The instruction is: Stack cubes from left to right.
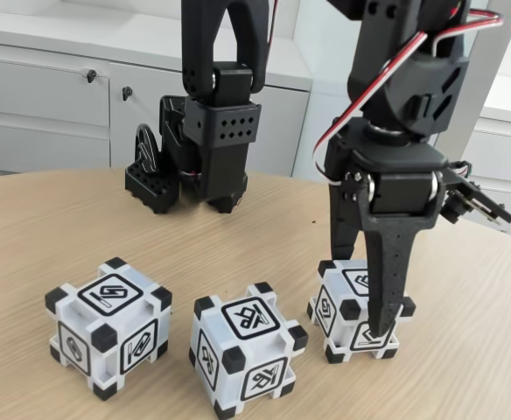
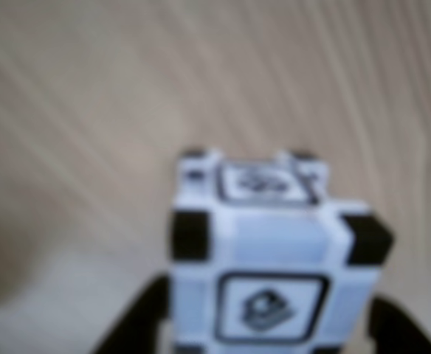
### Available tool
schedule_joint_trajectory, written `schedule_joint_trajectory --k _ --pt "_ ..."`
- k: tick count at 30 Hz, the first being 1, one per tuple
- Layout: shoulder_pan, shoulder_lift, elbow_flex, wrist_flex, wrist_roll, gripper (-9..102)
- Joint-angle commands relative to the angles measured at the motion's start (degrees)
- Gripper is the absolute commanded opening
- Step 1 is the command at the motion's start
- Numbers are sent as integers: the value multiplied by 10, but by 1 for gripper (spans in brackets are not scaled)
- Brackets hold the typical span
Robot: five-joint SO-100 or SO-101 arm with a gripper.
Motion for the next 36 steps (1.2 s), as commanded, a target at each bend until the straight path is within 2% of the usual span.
schedule_joint_trajectory --k 1,19,30,36 --pt "8 4 -12 -3 -11 28" --pt "8 -62 -20 -3 -47 28" --pt "8 -52 -20 -3 -55 17" --pt "1 -46 -23 5 -62 16"
